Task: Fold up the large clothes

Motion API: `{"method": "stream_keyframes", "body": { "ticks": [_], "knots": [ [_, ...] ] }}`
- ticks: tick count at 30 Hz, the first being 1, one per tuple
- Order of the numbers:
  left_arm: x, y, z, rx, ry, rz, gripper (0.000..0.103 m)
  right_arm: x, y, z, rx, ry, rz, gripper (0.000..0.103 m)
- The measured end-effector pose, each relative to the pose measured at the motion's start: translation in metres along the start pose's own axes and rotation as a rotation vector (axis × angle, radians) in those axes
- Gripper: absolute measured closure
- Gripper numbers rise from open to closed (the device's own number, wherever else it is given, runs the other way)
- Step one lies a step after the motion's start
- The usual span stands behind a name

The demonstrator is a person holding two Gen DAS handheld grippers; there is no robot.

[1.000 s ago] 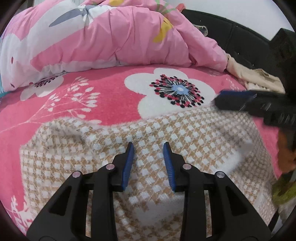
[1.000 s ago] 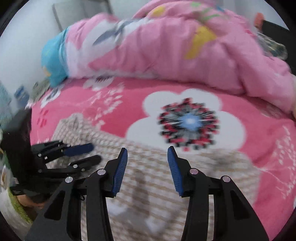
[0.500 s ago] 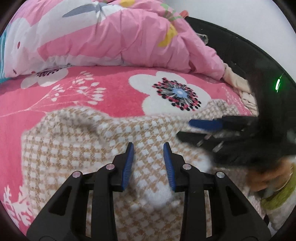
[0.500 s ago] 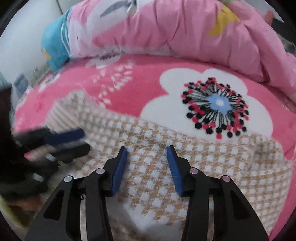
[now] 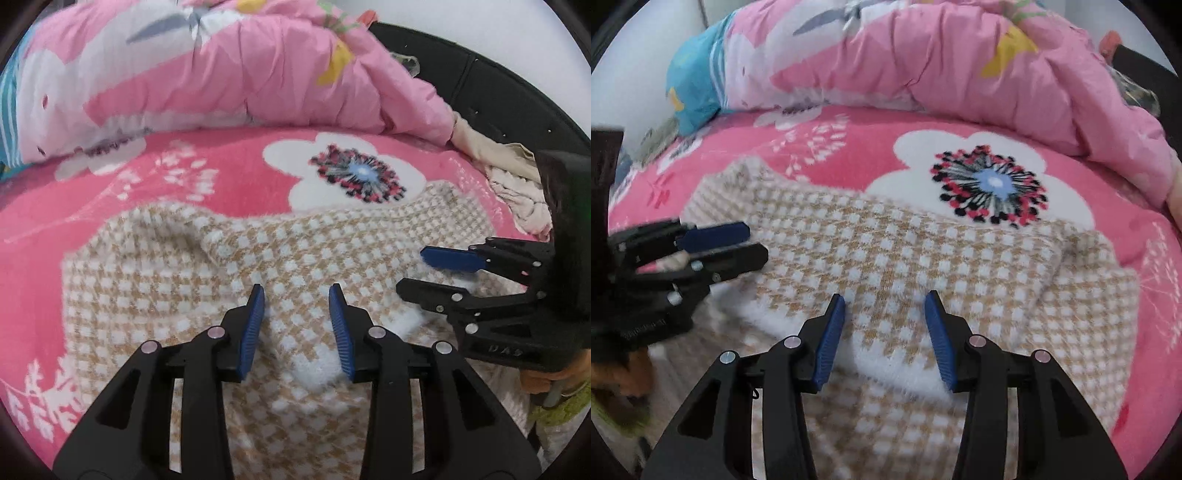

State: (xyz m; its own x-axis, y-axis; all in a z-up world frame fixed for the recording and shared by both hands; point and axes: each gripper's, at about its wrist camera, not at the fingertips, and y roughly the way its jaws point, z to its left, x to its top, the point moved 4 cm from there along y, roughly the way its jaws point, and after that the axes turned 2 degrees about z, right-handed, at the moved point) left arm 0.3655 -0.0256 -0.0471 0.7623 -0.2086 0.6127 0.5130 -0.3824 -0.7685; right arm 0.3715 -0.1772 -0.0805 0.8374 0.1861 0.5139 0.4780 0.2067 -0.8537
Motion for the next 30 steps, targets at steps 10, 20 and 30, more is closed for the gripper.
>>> {"method": "stream_keyframes", "body": {
  "ticks": [10,20,30],
  "knots": [
    [-0.011,0.001,0.002,0.066,0.013,0.079,0.065,-0.017,-0.007,-0.009,-0.061,0.046,0.012,0.058],
    [-0.036,-0.086,-0.016,0.149,0.009,0.044,0.031,-0.066,-0.108,0.0,-0.002,0.093,-0.096,0.023],
    [-0.1,-0.129,-0.045,0.2,-0.056,0.06,0.016,-0.148,-0.147,0.018,0.088,0.139,-0.101,0.015]
  ]
}}
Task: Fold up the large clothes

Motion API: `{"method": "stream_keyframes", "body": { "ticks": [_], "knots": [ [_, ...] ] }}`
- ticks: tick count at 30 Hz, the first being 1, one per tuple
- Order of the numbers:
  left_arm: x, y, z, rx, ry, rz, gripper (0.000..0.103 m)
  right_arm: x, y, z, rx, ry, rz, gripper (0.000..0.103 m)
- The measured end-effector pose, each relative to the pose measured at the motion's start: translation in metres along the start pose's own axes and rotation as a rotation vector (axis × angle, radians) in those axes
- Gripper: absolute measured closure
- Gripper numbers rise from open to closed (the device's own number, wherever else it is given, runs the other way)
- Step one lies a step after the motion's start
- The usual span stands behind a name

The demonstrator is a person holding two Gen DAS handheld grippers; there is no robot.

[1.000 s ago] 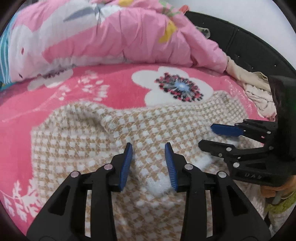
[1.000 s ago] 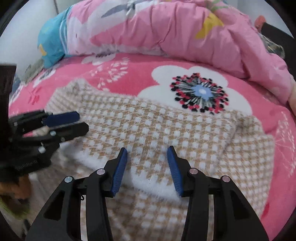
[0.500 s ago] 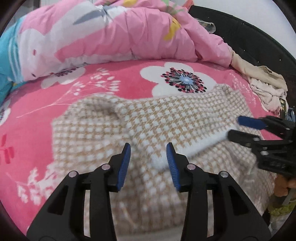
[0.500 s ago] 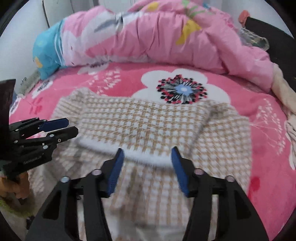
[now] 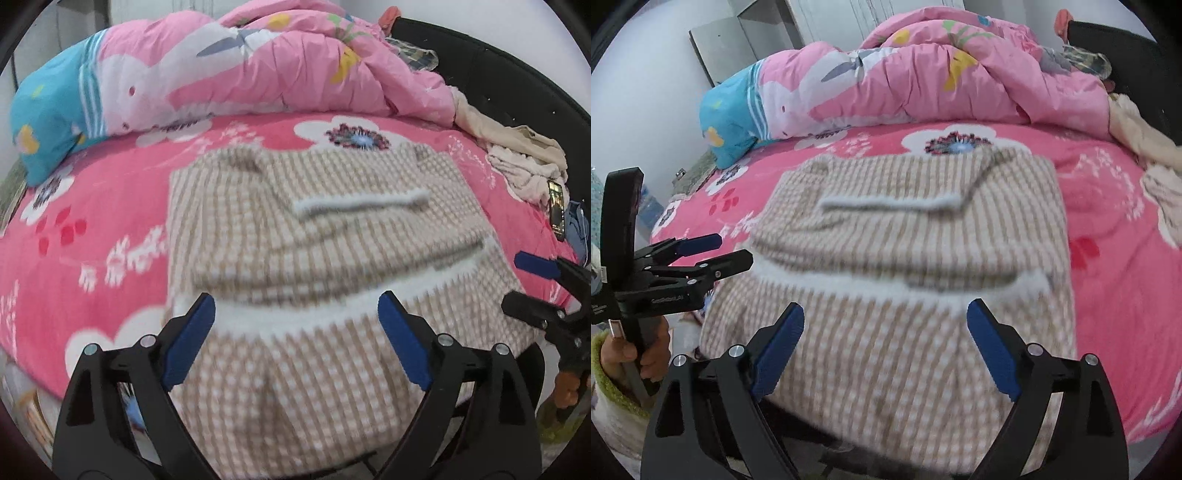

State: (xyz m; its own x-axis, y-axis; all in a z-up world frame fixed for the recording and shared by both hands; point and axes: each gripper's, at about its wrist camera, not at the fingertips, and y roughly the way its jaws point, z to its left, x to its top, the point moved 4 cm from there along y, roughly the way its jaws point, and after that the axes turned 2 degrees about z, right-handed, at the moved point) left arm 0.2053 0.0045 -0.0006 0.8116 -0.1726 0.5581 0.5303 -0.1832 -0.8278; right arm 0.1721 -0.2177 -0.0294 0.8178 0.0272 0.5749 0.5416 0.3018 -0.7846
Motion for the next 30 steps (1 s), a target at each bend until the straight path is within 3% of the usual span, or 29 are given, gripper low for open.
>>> {"method": "stream_keyframes", "body": {
  "ticks": [12,14,19,30],
  "knots": [
    [-0.062,0.04,-0.028,0.126,0.023,0.097,0.015,-0.063,0.027,-0.009,-0.113,-0.007,0.084,0.015],
    [-0.066,0.044,-0.024,0.136,-0.011,0.075,0.008,-0.069,0.041,-0.016,-0.127,-0.002,0.107,0.015],
    [-0.069,0.052,-0.01,0.07,-0.096,0.094,0.006,-0.074,0.051,-0.019,-0.128,-0.006,0.107,0.012],
    [-0.07,0.056,-0.006,0.059,-0.156,0.109,0.006,-0.073,0.047,-0.026,-0.079,0.029,0.111,0.012]
  ]
}}
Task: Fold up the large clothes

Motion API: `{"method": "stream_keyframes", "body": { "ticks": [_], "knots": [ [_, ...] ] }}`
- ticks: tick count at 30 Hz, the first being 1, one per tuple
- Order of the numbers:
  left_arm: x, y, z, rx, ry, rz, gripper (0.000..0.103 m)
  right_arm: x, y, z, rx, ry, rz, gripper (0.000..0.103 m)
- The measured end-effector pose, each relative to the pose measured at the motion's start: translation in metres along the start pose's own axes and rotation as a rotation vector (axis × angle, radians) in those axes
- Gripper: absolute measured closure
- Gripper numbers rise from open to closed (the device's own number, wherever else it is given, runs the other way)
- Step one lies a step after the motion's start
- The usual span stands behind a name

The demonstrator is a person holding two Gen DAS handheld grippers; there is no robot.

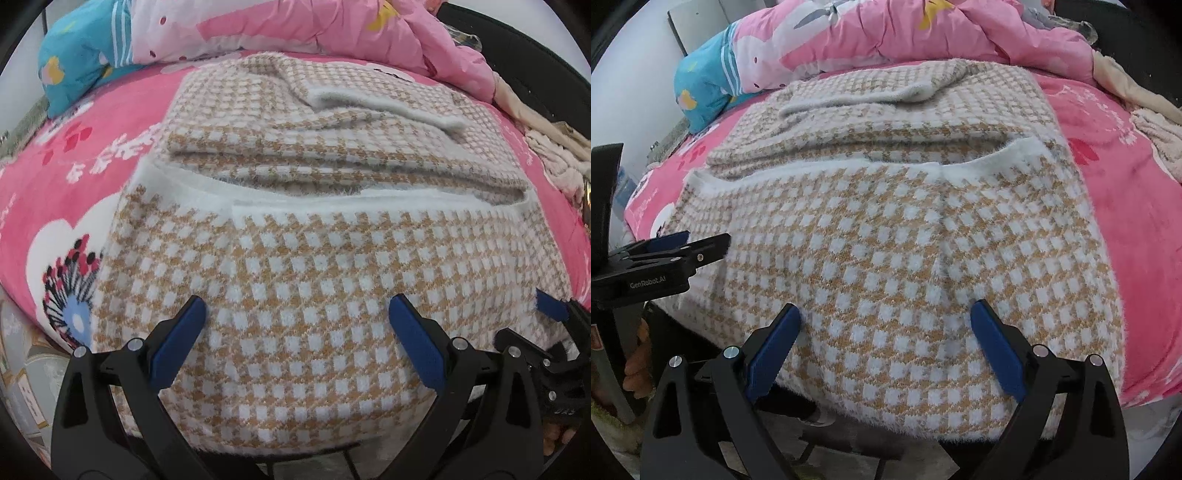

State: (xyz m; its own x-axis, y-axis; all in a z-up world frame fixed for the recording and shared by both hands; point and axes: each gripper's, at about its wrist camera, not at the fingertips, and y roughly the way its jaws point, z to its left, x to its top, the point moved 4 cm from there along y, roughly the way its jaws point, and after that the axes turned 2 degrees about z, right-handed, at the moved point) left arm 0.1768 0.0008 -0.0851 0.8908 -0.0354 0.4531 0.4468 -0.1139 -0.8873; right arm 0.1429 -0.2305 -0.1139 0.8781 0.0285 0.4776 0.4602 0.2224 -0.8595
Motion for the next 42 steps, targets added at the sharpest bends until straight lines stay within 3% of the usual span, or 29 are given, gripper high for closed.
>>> {"method": "stream_keyframes", "body": {
  "ticks": [4,15,28,42],
  "knots": [
    [0.003,0.005,0.006,-0.042,-0.037,0.029,0.006,0.002,0.002,0.0,0.007,0.017,0.0,0.01],
    [0.003,0.007,0.005,-0.031,-0.03,0.008,0.006,0.015,-0.008,0.015,-0.011,0.03,-0.019,0.01],
    [-0.003,0.001,0.004,-0.036,-0.032,-0.001,0.006,0.036,0.011,0.036,-0.137,-0.065,-0.046,0.01],
    [-0.005,-0.003,0.007,-0.056,-0.024,-0.013,0.006,0.034,0.017,0.029,-0.116,-0.042,-0.053,0.009]
  ]
}}
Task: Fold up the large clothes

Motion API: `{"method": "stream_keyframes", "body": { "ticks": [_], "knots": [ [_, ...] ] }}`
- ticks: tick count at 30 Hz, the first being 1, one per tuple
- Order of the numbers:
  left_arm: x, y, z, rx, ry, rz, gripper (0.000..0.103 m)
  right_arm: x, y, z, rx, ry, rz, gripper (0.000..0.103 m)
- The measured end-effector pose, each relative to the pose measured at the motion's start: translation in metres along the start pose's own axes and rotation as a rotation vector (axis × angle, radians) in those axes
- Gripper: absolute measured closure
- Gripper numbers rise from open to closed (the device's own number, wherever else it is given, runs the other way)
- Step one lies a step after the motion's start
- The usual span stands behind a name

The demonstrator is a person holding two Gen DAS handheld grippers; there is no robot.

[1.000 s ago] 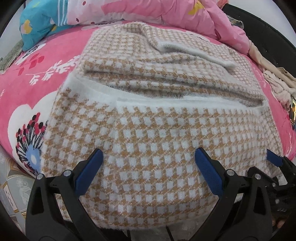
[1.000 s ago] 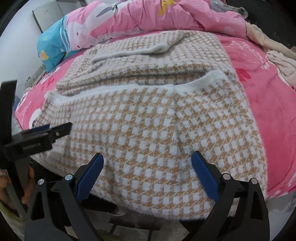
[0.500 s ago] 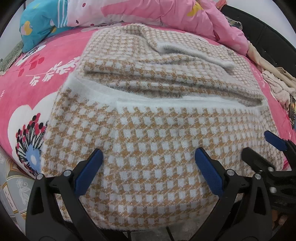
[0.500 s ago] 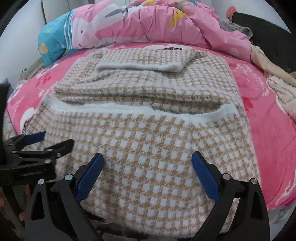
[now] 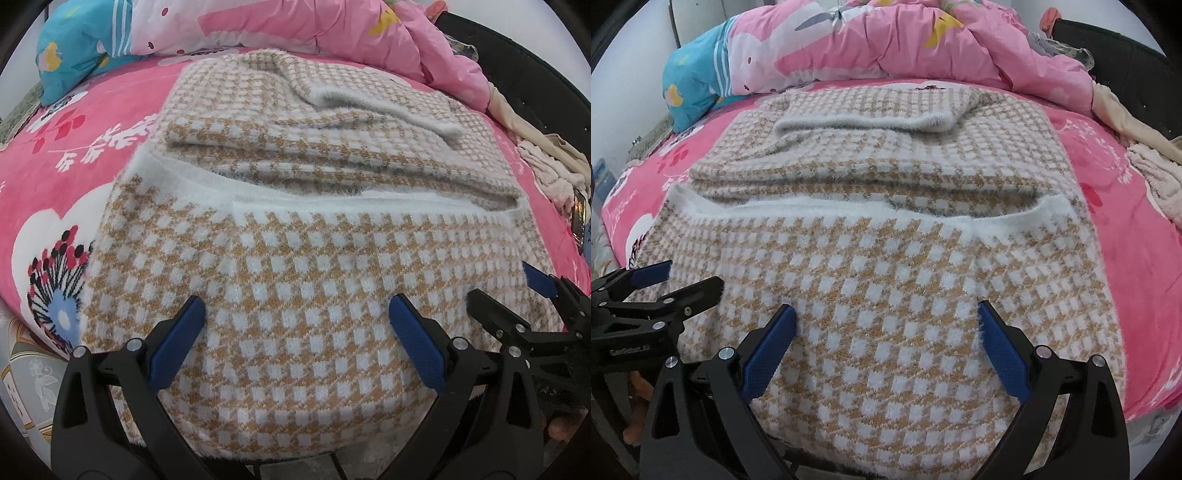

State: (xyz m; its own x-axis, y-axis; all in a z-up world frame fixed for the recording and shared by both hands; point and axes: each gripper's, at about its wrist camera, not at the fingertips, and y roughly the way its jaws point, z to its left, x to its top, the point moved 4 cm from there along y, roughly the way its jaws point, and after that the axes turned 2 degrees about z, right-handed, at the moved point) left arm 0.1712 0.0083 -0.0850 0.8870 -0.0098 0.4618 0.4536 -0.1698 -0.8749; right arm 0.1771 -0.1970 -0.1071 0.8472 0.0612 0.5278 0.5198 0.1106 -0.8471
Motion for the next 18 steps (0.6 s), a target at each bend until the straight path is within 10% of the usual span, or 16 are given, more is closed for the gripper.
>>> {"method": "stream_keyframes", "body": {
  "ticks": [13,18],
  "knots": [
    [-0.005,-0.015,-0.005,0.045,0.028,-0.036,0.006,-0.002,0.002,-0.004,0.023,0.009,-0.011,0.008],
    [-0.004,-0.054,0.016,0.112,0.025,-0.161,0.006,-0.002,0.003,-0.003,0.024,0.008,-0.004,0.008]
  ]
}}
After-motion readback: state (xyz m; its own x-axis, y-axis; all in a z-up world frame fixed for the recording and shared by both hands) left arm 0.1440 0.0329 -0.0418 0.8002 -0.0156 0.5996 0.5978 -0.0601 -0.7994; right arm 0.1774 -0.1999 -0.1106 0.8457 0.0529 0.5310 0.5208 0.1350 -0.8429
